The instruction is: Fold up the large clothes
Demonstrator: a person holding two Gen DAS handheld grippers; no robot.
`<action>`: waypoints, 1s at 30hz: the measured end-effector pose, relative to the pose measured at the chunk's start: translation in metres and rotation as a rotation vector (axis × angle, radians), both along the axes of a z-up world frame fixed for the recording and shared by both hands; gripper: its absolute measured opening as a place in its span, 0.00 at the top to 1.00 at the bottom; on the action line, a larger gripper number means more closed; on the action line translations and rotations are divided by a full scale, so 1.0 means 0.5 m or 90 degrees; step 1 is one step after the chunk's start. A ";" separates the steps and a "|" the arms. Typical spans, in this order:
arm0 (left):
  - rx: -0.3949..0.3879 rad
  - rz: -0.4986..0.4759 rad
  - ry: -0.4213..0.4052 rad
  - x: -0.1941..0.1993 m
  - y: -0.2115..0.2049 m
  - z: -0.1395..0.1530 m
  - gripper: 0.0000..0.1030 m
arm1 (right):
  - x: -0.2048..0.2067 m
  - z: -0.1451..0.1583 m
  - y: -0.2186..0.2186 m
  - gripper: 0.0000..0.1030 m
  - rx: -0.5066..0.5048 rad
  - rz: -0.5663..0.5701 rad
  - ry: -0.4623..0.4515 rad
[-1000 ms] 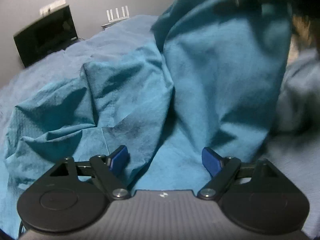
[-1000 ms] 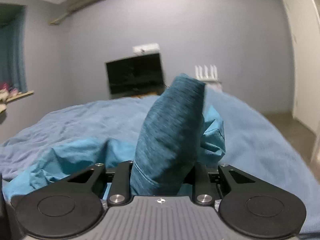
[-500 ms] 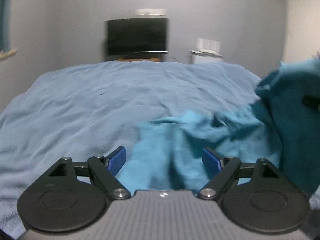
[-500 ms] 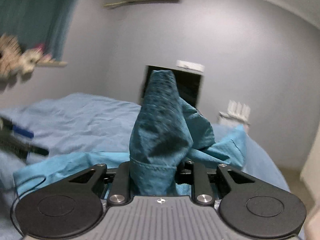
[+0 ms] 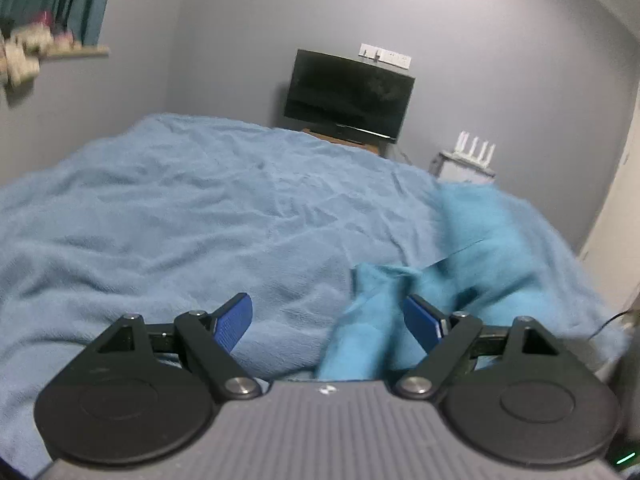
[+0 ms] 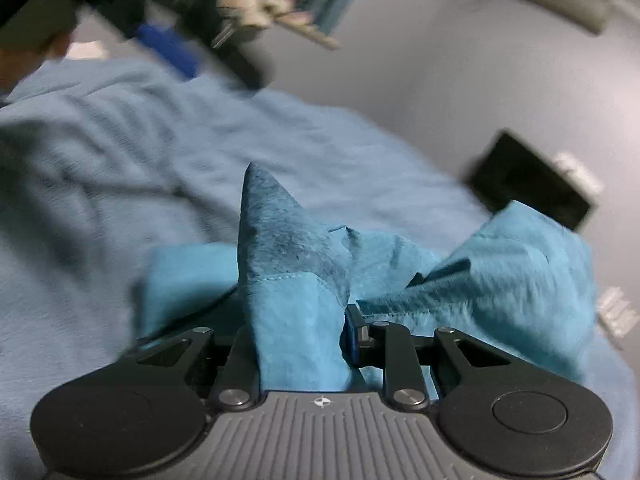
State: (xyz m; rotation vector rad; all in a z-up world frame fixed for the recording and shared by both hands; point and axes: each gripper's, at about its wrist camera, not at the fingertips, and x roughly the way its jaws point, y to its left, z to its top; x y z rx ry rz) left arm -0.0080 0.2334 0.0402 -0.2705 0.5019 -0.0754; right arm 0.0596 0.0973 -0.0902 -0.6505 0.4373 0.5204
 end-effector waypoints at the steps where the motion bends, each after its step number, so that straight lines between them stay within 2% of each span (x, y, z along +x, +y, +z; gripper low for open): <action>1: -0.016 -0.019 0.001 -0.004 0.003 -0.003 0.20 | -0.002 -0.010 0.007 0.73 0.003 0.018 0.018; 4: -0.021 -0.077 0.015 -0.001 -0.016 -0.017 0.20 | 0.000 -0.020 0.022 0.67 0.015 0.036 0.028; 6: -0.025 -0.103 0.030 0.006 -0.028 -0.031 0.20 | -0.005 -0.014 -0.001 0.49 0.039 0.048 0.041; 8: -0.035 -0.109 0.043 0.021 -0.034 -0.050 0.22 | -0.010 -0.005 -0.022 0.41 0.075 0.074 0.062; 10: -0.045 -0.133 0.057 0.030 -0.042 -0.062 0.29 | -0.018 0.001 -0.040 0.41 0.085 0.074 0.067; 13: -0.062 -0.186 0.048 0.040 -0.057 -0.066 0.29 | -0.020 0.002 -0.053 0.42 0.089 0.070 0.065; 15: -0.042 -0.202 0.053 0.048 -0.073 -0.071 0.29 | -0.015 -0.003 -0.038 0.41 0.090 0.074 0.059; 17: -0.037 -0.210 0.076 0.058 -0.081 -0.086 0.36 | -0.009 -0.007 -0.036 0.39 0.090 0.079 0.055; 19: -0.048 -0.218 0.109 0.072 -0.082 -0.106 0.51 | -0.014 -0.004 -0.040 0.37 0.087 0.087 0.049; 21: -0.050 -0.220 0.127 0.090 -0.082 -0.123 0.58 | -0.021 -0.004 -0.045 0.31 0.083 0.091 0.047; 23: -0.057 -0.226 0.139 0.102 -0.078 -0.136 0.63 | -0.026 -0.003 -0.053 0.30 0.079 0.089 0.045; 24: -0.058 -0.227 0.147 0.105 -0.078 -0.141 0.69 | -0.029 -0.002 -0.054 0.30 0.074 0.088 0.045; 28: -0.050 -0.229 0.157 0.114 -0.078 -0.155 0.71 | -0.063 0.017 -0.072 0.28 0.055 0.098 0.033; 30: -0.054 -0.228 0.160 0.116 -0.076 -0.158 0.71 | -0.091 0.043 -0.111 0.26 0.066 0.099 0.030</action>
